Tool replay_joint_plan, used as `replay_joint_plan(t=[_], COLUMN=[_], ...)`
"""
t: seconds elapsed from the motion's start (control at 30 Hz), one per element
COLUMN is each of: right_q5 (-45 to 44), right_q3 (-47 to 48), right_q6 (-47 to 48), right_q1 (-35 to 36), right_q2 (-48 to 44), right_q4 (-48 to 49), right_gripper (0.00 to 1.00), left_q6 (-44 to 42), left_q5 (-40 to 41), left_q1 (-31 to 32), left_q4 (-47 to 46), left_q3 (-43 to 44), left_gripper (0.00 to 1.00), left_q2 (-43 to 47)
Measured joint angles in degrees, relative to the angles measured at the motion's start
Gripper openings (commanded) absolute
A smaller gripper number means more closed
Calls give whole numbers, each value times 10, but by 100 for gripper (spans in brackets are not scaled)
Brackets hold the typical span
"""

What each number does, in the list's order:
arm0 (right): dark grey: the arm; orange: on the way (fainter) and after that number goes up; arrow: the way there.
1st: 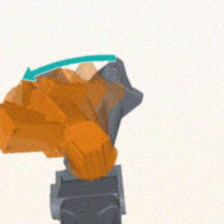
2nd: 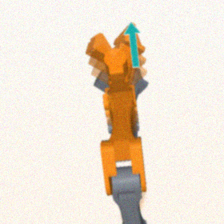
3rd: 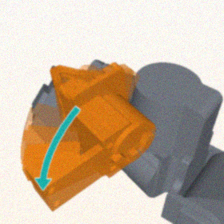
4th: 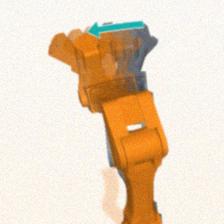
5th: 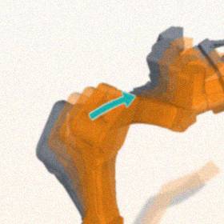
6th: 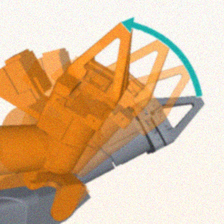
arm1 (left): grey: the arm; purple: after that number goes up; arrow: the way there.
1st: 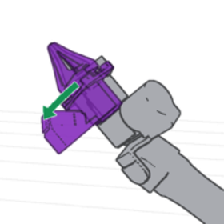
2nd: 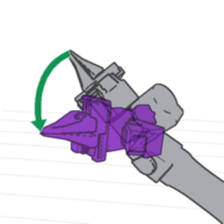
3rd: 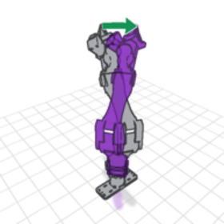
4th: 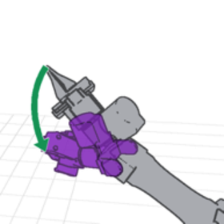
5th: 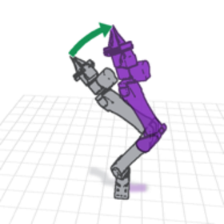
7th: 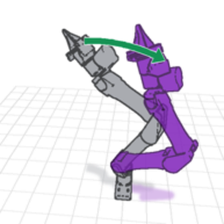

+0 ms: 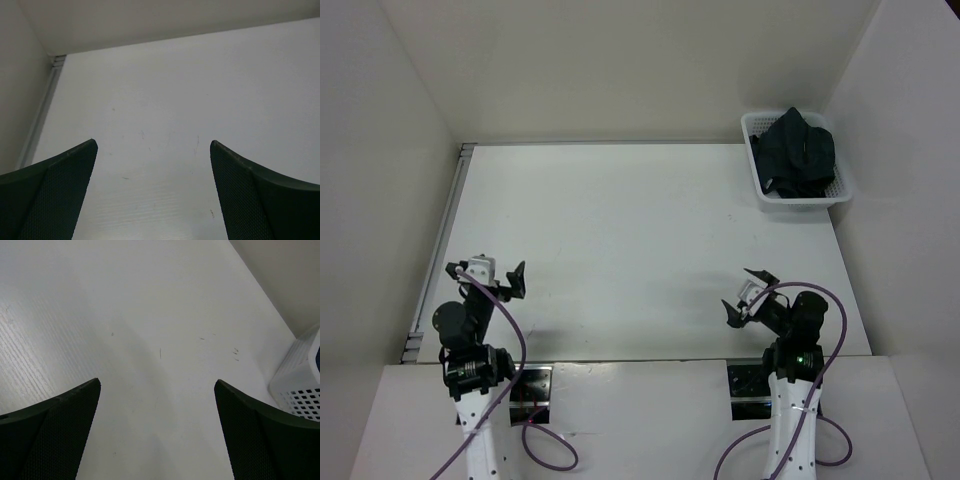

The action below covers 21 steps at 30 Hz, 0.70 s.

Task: Fold and stack the shorts
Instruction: Grab the shorts from the pile

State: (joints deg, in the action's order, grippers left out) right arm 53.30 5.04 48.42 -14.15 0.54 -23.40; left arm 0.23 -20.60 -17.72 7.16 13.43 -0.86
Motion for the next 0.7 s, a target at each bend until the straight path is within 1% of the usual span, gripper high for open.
replay_joint_plan(t=[0.03, 0.1, 0.17, 0.23, 0.27, 0.3, 0.33, 0.4, 0.5, 0.57, 0.63, 0.7], right_q5=[5, 23, 47, 63, 68, 71, 69, 52, 4, -32, -85, -166], right_q3=[0, -3, -7, -9, -9, -9, -8, -3, 42, 136, 267, 433], right_q6=[8, 46, 117, 208, 242, 257, 256, 223, 186, 156, 106, 23], right_q1=[0, 0, 0, 0, 0, 0, 0, 1, 11, 34, 60, 89], right_q2=[0, 0, 0, 0, 0, 0, 0, 0, 20, 108, 240, 400], right_q4=[2, 8, 13, 21, 33, 51, 79, 165, 242, 239, 226, 226], right_gripper=[99, 99, 99, 99, 99, 99, 99, 99, 99, 99, 99, 99], left_q6=[0, 0, 0, 0, 0, 0, 1, 0, 0, 0, 0, 0], left_q5=[-10, -55, -103, -136, -142, -139, -126, -89, -59, -51, -52, -62], left_q1=[0, -3, -6, -7, -7, -7, -7, -7, -9, -9, -9, -7], left_q4=[-9, -1, 13, 11, -5, -26, -50, -88, -95, -96, -108, -95], left_q3=[-10, -37, -63, -70, -70, -67, -62, -37, 63, 156, 238, 327], left_gripper=[100, 100, 100, 100, 100, 100, 100, 100, 100, 100, 100, 100], left_q2=[2, 4, 3, 2, 3, 2, 2, -5, -72, -154, -246, -355])
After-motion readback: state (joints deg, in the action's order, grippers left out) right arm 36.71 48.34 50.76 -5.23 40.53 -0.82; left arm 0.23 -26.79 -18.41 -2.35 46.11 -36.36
